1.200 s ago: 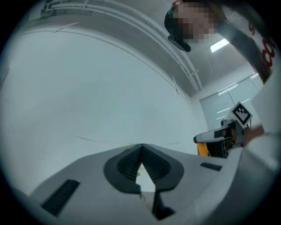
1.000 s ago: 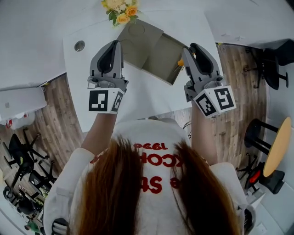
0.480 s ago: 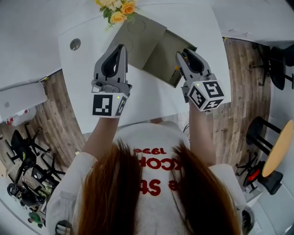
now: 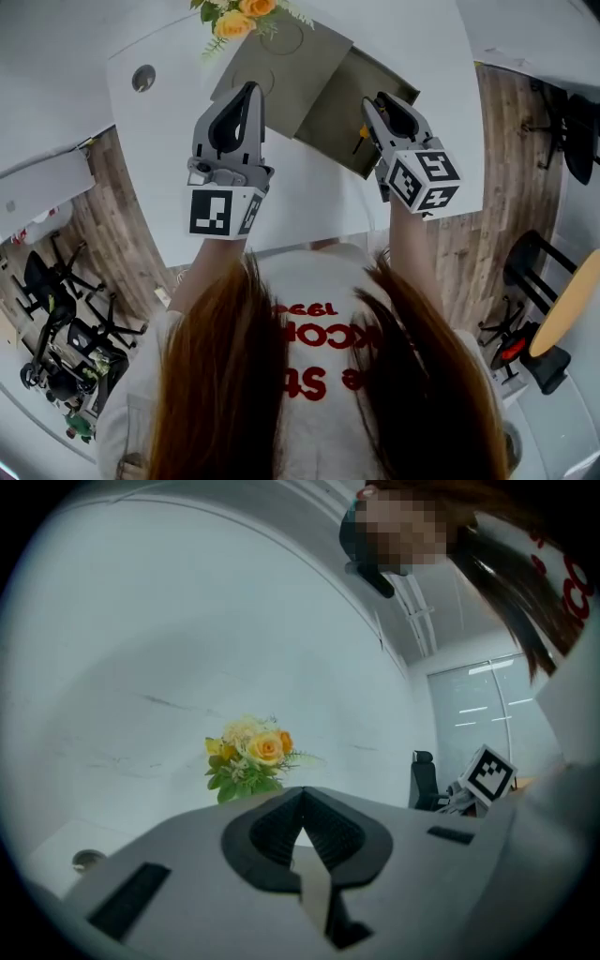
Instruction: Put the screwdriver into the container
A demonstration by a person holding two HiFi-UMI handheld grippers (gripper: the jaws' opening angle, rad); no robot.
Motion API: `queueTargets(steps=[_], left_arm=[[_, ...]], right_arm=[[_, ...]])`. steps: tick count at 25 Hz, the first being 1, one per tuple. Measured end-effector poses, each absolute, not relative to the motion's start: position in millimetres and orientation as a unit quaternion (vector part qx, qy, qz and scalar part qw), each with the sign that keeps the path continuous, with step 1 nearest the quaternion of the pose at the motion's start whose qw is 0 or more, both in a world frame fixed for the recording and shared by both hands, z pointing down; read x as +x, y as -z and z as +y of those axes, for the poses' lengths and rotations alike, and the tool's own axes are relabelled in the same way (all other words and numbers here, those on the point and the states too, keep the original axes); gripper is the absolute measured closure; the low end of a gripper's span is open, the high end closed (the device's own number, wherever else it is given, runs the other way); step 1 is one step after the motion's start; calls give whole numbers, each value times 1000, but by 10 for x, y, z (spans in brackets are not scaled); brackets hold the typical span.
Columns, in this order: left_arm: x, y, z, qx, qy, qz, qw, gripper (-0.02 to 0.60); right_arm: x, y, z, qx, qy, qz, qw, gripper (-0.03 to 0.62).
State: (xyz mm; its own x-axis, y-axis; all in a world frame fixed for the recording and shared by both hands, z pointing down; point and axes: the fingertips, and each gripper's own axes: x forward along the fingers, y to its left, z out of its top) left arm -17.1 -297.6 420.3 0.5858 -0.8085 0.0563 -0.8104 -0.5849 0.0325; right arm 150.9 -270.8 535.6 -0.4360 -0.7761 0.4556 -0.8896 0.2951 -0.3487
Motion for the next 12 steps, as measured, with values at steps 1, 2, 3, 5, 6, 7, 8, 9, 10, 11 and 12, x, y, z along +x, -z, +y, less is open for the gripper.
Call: queueTargets(steps=[1,2,3,5,6,7,8,9,10,11,12], left_arm=[[-165,-4217,-2992,890,-18,-455,28,575],[-157,-4227,-3006,890,-19,-455,29,575],[-149,-4235,-3017,890,-20,-455,30,575],[-142,-4250,-3036,889,-22,-457,31,575],[-149,-4258,-3045,888,-23,-459,32,575],[-160,-4266,-3051,887,-24,-460,33,575],[-173,-4274,-3052,886,-25,-461,34,575],[-184,-4279,-3049,886,-25,-462,34,575],[-193,-4282,-3045,886,-26,-462,34,575],[-197,-4284,-3044,885,-26,-463,34,575],[-198,-4285,-3047,885,-27,-464,34,575]], right_arm=[[1504,-5410,-2739,519,-284,-798,112,476],[1495,-5475,-2758,517,-284,-798,127,476],[1485,-5544,-2761,514,-285,-797,141,476],[1472,-5673,-2746,512,-298,-792,150,476],[1468,-5735,-2744,513,-306,-788,152,474],[1465,-5796,-2747,516,-309,-783,158,473],[1463,-5852,-2754,520,-306,-779,170,470],[1459,-5897,-2765,523,-299,-776,187,467],[1452,-5931,-2780,525,-289,-773,207,465],[1442,-5960,-2801,524,-279,-772,227,464],[1431,-5986,-2825,520,-271,-771,246,462]])
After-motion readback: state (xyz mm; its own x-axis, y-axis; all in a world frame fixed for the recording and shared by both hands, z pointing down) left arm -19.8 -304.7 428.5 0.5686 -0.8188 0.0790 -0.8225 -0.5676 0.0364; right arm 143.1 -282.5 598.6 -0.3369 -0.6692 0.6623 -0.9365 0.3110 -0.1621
